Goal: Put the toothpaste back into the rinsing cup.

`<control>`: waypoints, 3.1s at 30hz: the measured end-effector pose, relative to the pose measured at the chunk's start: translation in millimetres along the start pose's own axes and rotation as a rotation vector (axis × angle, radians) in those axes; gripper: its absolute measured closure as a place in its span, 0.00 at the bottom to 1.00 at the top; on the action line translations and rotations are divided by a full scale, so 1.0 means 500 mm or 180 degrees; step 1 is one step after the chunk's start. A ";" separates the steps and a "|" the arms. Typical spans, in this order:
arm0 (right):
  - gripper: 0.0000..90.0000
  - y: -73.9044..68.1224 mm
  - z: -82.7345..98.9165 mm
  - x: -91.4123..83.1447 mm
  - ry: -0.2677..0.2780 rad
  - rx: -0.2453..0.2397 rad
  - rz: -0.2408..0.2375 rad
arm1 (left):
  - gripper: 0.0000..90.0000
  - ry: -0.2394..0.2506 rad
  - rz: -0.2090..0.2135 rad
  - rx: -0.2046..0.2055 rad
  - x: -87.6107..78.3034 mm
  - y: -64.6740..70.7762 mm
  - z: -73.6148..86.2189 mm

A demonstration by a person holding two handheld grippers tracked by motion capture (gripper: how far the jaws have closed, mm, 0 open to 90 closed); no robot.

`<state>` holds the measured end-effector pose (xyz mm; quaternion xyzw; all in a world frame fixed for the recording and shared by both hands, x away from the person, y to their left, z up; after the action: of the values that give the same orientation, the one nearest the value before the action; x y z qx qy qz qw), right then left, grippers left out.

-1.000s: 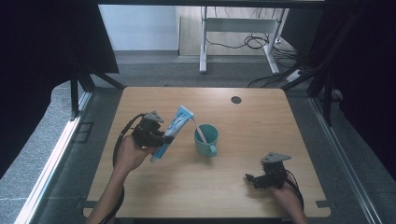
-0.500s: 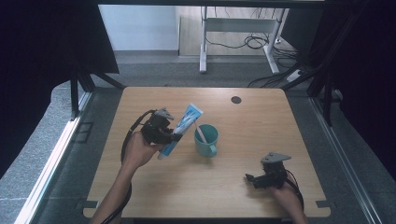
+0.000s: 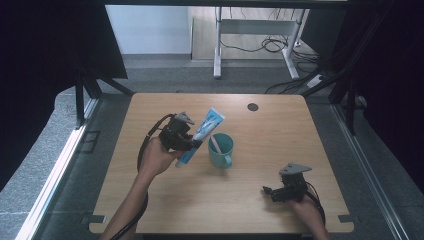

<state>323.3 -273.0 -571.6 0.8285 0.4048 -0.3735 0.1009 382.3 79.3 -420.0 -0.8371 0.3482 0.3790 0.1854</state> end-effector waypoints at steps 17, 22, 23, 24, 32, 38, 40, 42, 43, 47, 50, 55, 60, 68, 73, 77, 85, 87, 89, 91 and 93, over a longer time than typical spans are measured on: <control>0.00 0.000 0.000 0.000 0.0000 -0.0003 0.0001 | 0.82 0.0036 0.0001 0.0079 0.028 0.024 -0.061; 0.00 0.000 0.000 0.000 0.0000 -0.0003 0.0003 | 0.82 0.0048 0.0007 0.0109 0.041 0.032 -0.077; 0.00 0.000 0.000 0.000 -0.0002 -0.0005 0.0005 | 0.82 0.0055 0.0005 0.0107 0.043 0.034 -0.081; 0.00 0.000 0.000 0.000 0.0000 -0.0002 -0.0001 | 0.82 0.0061 0.0004 0.0103 0.046 0.035 -0.084; 0.00 0.000 0.000 0.000 -0.0001 -0.0002 0.0003 | 0.82 0.0110 -0.0014 0.0103 0.062 0.039 -0.106; 0.00 0.000 0.000 0.000 0.0001 -0.0001 0.0000 | 0.82 0.0187 -0.0037 0.0060 0.072 0.041 -0.124; 0.00 0.000 0.000 0.000 -0.0001 -0.0002 0.0003 | 0.82 0.0212 -0.0045 0.0046 0.075 0.042 -0.131; 0.00 0.000 0.000 0.000 0.0001 -0.0003 0.0000 | 0.82 0.0229 -0.0048 0.0043 0.078 0.043 -0.137; 0.00 0.000 0.000 0.000 -0.0001 -0.0003 0.0003 | 0.82 0.0240 -0.0059 0.0051 0.080 0.044 -0.141; 0.00 0.000 0.000 0.000 -0.0001 -0.0003 0.0002 | 0.82 0.0273 -0.0071 0.0038 0.087 0.046 -0.152; 0.00 0.000 0.000 0.000 -0.0001 -0.0002 0.0002 | 0.82 0.0293 -0.0085 0.0026 0.095 0.049 -0.160; 0.00 0.000 0.000 0.000 0.0004 0.0001 -0.0004 | 0.82 0.0318 -0.0102 0.0001 0.108 0.049 -0.169; 0.00 0.000 0.000 0.000 0.0003 0.0000 -0.0004 | 0.82 0.0343 -0.0133 -0.0008 0.118 0.050 -0.176; 0.00 0.000 0.000 0.000 0.0003 -0.0003 -0.0003 | 0.82 0.0385 -0.0156 -0.0033 0.139 0.055 -0.175; 0.00 0.000 0.000 0.000 0.0005 -0.0001 -0.0005 | 0.82 0.0400 -0.0159 -0.0066 0.148 0.057 -0.168; 0.00 0.000 0.000 0.000 0.0003 -0.0001 -0.0004 | 0.82 0.0418 -0.0166 -0.0075 0.152 0.057 -0.160; 0.00 0.000 0.000 0.000 0.0000 -0.0003 -0.0002 | 0.82 0.0454 -0.0163 -0.0128 0.162 0.059 -0.144; 0.00 0.000 0.000 0.000 0.0004 0.0001 -0.0002 | 0.82 0.0462 -0.0163 -0.0121 0.165 0.058 -0.141; 0.00 0.000 0.000 0.000 0.0004 -0.0001 -0.0002 | 0.82 0.0458 -0.0155 -0.0106 0.167 0.058 -0.138; 0.00 0.000 0.000 0.000 0.0003 -0.0001 -0.0003 | 0.82 0.0465 -0.0154 -0.0104 0.169 0.059 -0.135; 0.00 0.000 0.000 0.000 0.0003 -0.0001 -0.0002 | 0.81 0.0475 -0.0155 -0.0092 0.170 0.061 -0.133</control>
<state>323.3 -273.0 -571.6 0.8285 0.4053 -0.3731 0.1008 433.8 -17.3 -443.6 -0.8739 0.3350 0.3159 0.1559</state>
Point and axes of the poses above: each handheld gripper's, and its own axes: x roughly forward along the jaws, z roughly out of its underside, y roughly to its right, the point moved 4 cm from there along x, roughly forward along the jaws, and after that the axes turned 11 degrees about -z, right-handed, at the moved point
